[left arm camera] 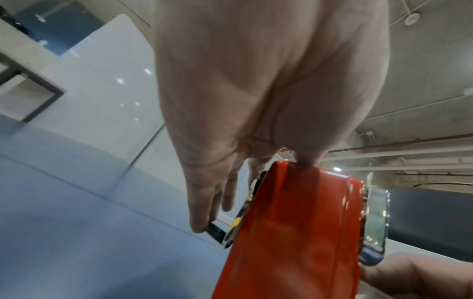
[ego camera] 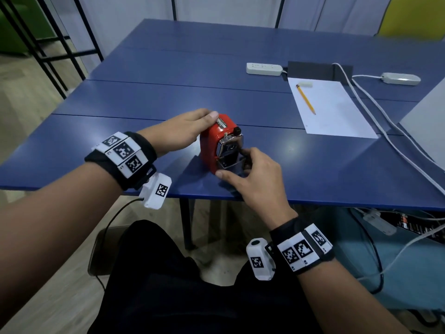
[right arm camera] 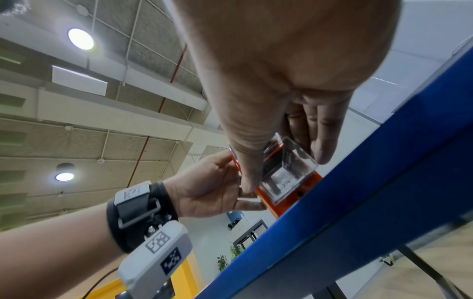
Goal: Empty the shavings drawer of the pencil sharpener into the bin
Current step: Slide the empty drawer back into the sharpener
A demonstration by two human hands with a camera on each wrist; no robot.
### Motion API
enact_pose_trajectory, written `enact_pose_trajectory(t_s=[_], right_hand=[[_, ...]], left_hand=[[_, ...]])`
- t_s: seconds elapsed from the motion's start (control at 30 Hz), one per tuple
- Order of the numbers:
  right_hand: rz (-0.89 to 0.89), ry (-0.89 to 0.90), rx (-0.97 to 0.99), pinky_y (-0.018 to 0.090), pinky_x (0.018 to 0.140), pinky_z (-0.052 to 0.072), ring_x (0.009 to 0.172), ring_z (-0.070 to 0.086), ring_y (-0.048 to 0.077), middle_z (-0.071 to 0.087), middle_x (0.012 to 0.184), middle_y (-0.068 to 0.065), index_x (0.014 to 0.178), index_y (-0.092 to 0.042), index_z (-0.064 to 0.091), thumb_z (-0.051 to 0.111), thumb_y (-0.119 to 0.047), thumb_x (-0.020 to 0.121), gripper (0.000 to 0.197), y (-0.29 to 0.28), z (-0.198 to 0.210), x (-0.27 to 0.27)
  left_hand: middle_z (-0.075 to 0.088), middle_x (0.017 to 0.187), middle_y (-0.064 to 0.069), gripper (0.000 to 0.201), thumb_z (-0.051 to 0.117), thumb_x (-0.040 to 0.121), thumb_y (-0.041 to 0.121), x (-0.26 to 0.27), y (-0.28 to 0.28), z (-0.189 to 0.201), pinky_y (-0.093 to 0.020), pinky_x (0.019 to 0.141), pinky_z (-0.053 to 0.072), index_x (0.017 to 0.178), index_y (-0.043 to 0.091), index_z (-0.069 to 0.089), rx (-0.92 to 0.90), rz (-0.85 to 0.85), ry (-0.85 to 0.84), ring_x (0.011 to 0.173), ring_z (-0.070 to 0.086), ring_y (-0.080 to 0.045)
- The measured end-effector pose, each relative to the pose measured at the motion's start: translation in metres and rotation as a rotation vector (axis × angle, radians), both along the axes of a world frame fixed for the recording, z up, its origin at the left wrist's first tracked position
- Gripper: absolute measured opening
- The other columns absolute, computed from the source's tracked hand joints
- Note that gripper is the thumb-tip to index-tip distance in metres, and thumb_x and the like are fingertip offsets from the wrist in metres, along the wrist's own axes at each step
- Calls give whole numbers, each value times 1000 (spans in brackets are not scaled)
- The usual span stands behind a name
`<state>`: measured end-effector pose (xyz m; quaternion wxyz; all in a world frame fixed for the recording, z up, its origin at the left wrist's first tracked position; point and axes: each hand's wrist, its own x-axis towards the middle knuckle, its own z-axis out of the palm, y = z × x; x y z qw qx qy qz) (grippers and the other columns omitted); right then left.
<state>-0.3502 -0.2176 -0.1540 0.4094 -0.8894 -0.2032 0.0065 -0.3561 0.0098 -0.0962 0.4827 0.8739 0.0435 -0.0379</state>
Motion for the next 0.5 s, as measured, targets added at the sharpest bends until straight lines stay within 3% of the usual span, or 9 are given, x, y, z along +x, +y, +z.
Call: enact_pose_trajectory(t_s=[0.1,0.23,0.37,0.5], right_hand=[[19,64,16,44,106,60,122,69,17,71,137,-1,146,-22,60,90,-50,82,76,-6,-2,-4],[1,103,103,43,105,61,119,71,14,73,135,-3,145,-23,62,87,-37,89,62,-10,-12,-9],[-34,53,159,43,102,63,113,74,12,76,125,-1,138,-19,67,80,-25,98,43,-7,-22,-8],[-61,16,130,44,103,62,112,74,16,78,123,2,137,-16,69,76,-22,101,37,-4,-24,-4]], left_hand=[[70,139,12,65,46,100,72,2,7,-10,-44,124,37,143,27,65,-49,27,-13,135,61,-6],[76,127,5,60,43,104,66,3,1,-13,-43,121,42,133,21,70,-53,43,-49,126,68,-10],[73,130,5,68,37,102,70,2,-5,-14,-45,120,42,143,23,64,1,45,-69,127,66,-12],[71,133,6,76,35,97,79,4,-3,-16,-46,120,41,145,26,61,34,59,-67,129,64,-14]])
